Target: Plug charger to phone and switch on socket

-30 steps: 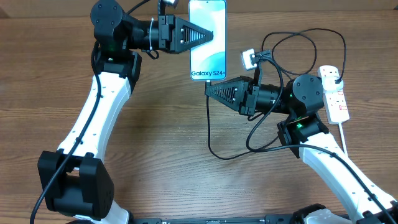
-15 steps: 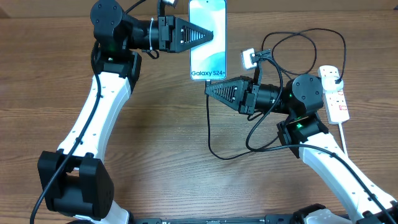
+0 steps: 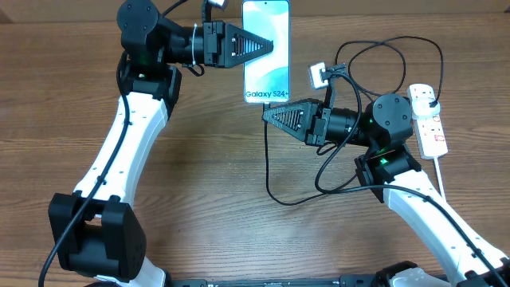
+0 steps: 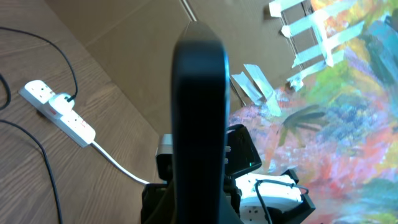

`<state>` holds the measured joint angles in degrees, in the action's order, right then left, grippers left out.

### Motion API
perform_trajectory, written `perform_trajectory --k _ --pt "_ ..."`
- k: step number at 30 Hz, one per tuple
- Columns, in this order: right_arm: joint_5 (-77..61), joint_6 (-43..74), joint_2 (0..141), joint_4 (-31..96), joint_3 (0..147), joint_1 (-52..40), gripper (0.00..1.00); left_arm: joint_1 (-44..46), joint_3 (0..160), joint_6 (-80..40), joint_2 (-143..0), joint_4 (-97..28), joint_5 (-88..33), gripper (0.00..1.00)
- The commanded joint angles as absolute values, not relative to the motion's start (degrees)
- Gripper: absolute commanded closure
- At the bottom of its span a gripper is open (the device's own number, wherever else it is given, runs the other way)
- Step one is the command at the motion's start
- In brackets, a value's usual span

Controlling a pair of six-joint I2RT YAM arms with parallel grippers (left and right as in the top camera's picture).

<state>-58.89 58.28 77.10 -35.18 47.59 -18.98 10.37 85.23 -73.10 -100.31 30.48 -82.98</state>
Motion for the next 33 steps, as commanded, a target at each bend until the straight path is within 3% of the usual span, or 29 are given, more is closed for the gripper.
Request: perform_trajectory --k 1,16,18,22,33 --pt "-51.2 58.8 77.0 -35.5 49.3 -15.5 0.96 12.4 86.4 -73.2 -99.2 28.6 -90.6 0.96" --pt "-52.2 60.0 77.0 -35.5 49.3 -15.2 0.96 12.4 86.4 -72.8 -99.2 28.5 -90.5 0.96" --pt "-52.8 59.8 77.0 -35.5 49.3 -15.1 0.70 12.2 86.4 -71.8 -99.2 28.5 -90.5 0.96" --pt "-59.8 57.1 77.0 -35.1 49.3 -14.3 0.02 11.4 86.4 -70.7 -99.2 28.5 -90.5 0.96" --pt "-66.4 49.0 77.0 -25.1 49.3 -14.1 0.00 11.3 86.4 -64.5 -99.2 23.4 -90.6 0.96"
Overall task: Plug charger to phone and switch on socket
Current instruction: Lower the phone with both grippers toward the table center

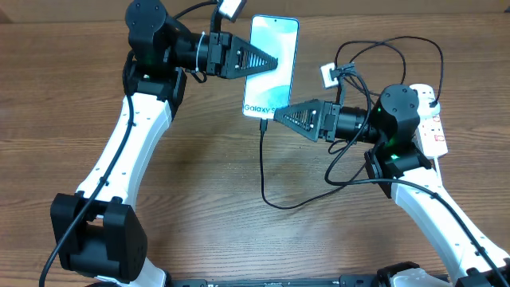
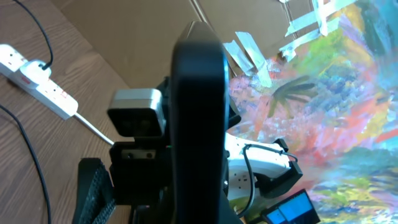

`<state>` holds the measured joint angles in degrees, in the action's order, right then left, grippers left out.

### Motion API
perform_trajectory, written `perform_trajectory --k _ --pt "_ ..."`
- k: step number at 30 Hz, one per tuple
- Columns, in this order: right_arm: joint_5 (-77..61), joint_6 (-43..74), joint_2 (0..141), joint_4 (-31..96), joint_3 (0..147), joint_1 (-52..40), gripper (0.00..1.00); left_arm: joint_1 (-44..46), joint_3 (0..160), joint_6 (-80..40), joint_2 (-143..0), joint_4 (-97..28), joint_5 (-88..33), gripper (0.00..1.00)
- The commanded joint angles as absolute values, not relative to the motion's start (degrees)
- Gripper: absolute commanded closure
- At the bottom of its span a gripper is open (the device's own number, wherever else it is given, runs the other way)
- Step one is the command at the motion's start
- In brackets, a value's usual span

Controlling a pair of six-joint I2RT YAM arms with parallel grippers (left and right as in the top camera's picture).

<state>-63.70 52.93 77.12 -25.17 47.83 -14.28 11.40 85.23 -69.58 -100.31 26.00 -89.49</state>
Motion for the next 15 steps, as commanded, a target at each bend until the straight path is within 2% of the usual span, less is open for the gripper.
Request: perform_trajectory --k 1,6,11,13,15 --pt "-67.1 48.6 77.0 -24.9 49.3 -14.1 0.00 11.3 86.4 -62.5 -99.2 20.9 -90.6 0.96" --pt "-68.3 45.0 77.0 -20.6 49.2 -14.1 0.00 11.2 86.4 -48.8 -99.2 5.1 -90.5 0.96" --pt "-66.5 33.6 77.0 -5.1 49.2 -14.1 0.00 11.3 86.4 -30.9 -99.7 -12.7 -89.3 0.96" --pt "-64.3 28.4 77.0 1.6 49.2 -14.1 0.00 11.3 86.3 -23.6 -100.0 -21.2 -85.3 0.96" --pt "-61.7 23.9 77.0 7.7 49.2 -14.1 0.00 11.7 86.3 -16.8 -100.0 -32.6 -74.6 0.96"
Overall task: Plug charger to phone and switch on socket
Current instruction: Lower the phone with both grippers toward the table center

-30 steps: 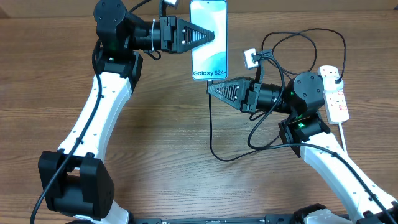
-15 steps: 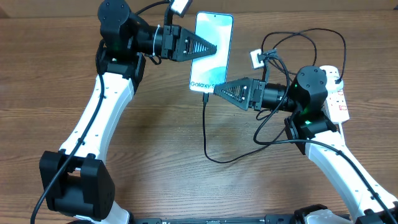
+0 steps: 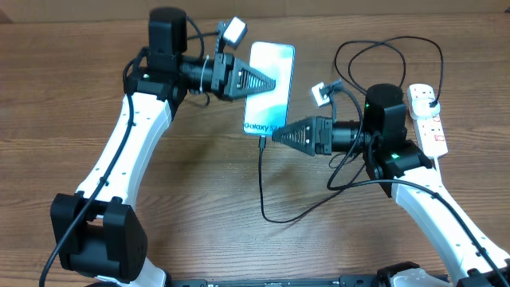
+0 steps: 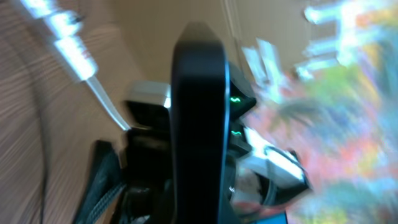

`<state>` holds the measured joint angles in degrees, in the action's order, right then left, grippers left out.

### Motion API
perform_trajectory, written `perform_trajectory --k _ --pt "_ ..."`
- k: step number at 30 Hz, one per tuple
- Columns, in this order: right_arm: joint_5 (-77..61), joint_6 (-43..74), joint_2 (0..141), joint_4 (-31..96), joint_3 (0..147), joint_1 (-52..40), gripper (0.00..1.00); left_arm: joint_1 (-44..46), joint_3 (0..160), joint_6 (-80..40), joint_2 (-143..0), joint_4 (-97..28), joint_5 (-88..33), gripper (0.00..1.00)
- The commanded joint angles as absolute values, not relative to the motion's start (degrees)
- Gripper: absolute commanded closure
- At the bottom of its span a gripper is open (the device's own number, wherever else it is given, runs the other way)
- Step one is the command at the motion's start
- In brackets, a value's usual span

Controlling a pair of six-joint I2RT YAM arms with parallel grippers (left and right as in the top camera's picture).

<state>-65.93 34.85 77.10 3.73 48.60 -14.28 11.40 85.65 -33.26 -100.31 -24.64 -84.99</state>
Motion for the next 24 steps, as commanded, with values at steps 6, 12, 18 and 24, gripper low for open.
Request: perform_trajectory --k 6,12,18,24 --pt "-61.5 20.7 77.0 11.6 49.2 -14.1 0.00 13.8 86.3 -8.8 -100.1 -48.2 -58.5 0.96" --pt "-63.6 26.4 77.0 9.7 49.2 -13.7 0.00 14.7 86.3 -9.8 -100.1 -40.9 -74.2 0.96" --pt "-72.2 34.3 77.0 -3.3 49.2 -13.7 0.02 14.7 86.3 -22.0 -100.1 -29.4 -83.4 0.96" --pt "-72.1 40.0 77.0 -15.0 49.2 -13.7 0.30 15.0 86.3 -25.8 -100.1 -28.0 -87.2 0.96"
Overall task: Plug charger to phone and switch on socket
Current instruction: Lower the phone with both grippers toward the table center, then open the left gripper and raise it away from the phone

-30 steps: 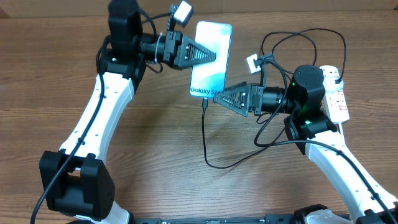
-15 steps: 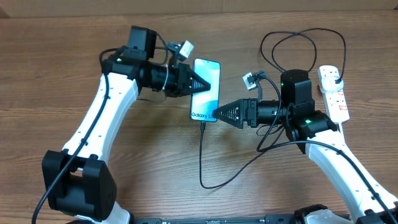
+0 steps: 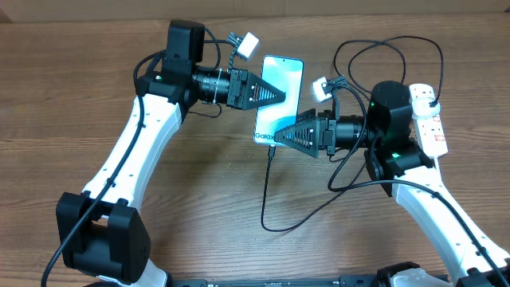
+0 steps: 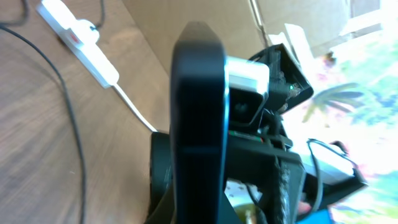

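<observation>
The phone (image 3: pixel 282 89), screen lit and showing "Galaxy", is held off the table with my left gripper (image 3: pixel 280 96) shut on its side. In the left wrist view the phone (image 4: pixel 199 106) is a dark slab seen edge-on. My right gripper (image 3: pixel 278 140) is shut on the charger plug, its tip against the phone's bottom edge. Whether the plug is seated cannot be told. The black cable (image 3: pixel 266 191) hangs from there, loops over the table and runs to the white power strip (image 3: pixel 429 121) at the far right.
The cable's slack makes loops (image 3: pixel 390 48) behind the right arm. The power strip (image 4: pixel 78 34) also shows at the upper left of the left wrist view. A cardboard wall borders the table's far edge.
The phone and my left gripper have shifted a little right and toward the front. My right gripper stays at the phone's bottom edge, still holding the plug.
At first the phone was held high at the back with my right gripper and plug below it, apart. Then the phone was tilted and the plug met its bottom edge. Both grippers have kept their hold, and the pair now sits nearer the table's middle.
</observation>
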`<state>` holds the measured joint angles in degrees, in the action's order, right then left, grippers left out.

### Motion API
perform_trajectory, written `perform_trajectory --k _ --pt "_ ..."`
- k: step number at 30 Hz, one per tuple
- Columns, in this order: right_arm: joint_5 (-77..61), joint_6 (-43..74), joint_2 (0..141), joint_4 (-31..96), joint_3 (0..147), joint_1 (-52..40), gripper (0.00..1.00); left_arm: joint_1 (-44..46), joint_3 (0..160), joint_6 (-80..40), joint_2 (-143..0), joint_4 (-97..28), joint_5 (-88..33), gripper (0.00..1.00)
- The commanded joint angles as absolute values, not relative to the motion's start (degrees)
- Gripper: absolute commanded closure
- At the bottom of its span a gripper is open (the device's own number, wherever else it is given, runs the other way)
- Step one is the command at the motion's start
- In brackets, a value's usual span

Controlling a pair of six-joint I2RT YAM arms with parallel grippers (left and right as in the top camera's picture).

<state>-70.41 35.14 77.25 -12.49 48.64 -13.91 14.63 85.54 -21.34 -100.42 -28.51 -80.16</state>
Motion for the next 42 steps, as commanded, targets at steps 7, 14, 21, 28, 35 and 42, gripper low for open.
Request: perform_trajectory --k 7,14,21,28,35,42 --pt "-69.5 42.1 77.0 -16.1 49.2 -13.8 0.59 15.0 86.3 -27.2 -100.1 -26.6 -88.4 0.96" --pt "-69.5 42.1 77.0 -15.7 49.2 -13.8 0.80 15.0 86.3 -27.2 -100.1 -25.0 -86.4 0.94" --pt "-67.4 46.1 77.0 -15.8 49.2 -13.8 0.90 15.0 86.3 -27.2 -100.1 -25.0 -85.2 0.79" --pt "-66.0 46.3 77.1 -14.3 49.2 -13.8 0.96 13.4 86.3 -27.8 -100.1 -25.0 -77.7 0.27" --pt "-58.8 42.9 78.6 -2.3 49.2 -13.8 0.96 5.9 86.3 -29.0 -100.1 -25.3 -76.0 0.16" --pt "-54.3 41.5 87.9 0.9 49.2 -13.8 0.96 -1.8 86.3 -28.3 -100.1 -26.0 -71.9 0.03"
